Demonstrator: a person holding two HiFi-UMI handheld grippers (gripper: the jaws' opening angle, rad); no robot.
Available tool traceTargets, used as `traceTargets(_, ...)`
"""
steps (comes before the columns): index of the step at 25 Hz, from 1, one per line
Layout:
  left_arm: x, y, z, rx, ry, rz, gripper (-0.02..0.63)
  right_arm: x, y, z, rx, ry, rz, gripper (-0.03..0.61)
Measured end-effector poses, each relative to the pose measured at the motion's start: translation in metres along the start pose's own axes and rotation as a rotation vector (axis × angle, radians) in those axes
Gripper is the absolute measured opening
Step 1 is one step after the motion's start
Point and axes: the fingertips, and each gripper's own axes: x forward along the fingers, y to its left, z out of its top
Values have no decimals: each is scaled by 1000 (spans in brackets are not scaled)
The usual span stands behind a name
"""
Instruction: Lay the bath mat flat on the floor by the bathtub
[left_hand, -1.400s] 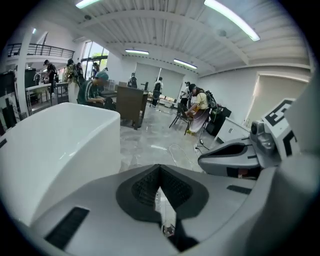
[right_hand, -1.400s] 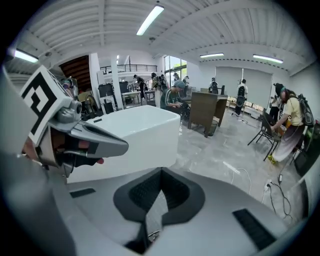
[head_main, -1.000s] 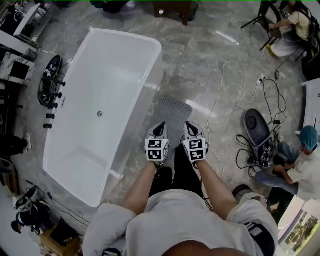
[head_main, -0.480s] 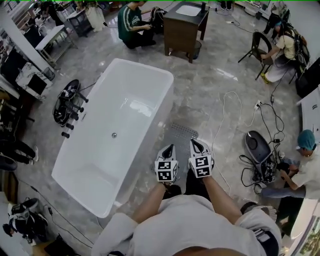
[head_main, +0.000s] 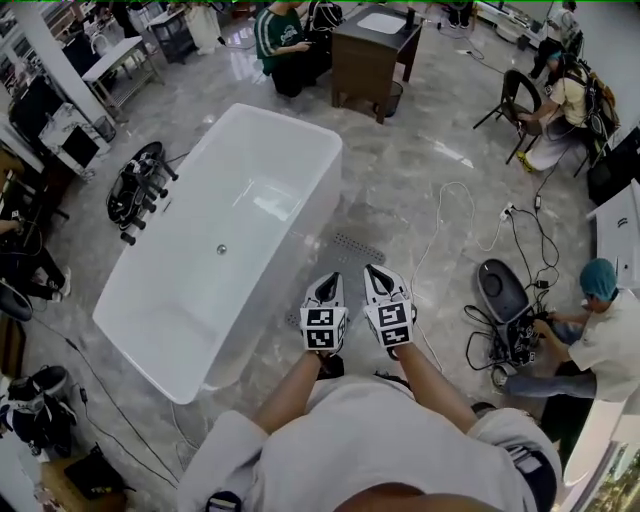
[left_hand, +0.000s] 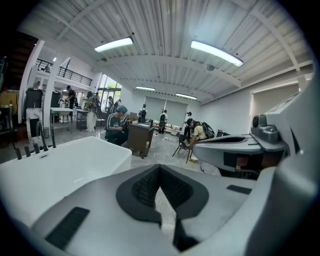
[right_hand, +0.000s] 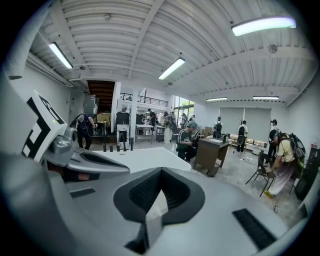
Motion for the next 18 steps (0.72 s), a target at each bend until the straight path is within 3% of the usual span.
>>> traceTargets(6, -32, -41, 4, -40, -75, 103, 11, -54, -10, 5, -11, -60, 48, 6)
traceTargets(12, -84, -106, -1, -16, -136, 227, 11, -131, -24, -8, -15, -135, 122, 6)
traceTargets(18, -116, -124, -4, 16, -158, 298, 11, -148, -20, -10, -11, -167, 181, 6)
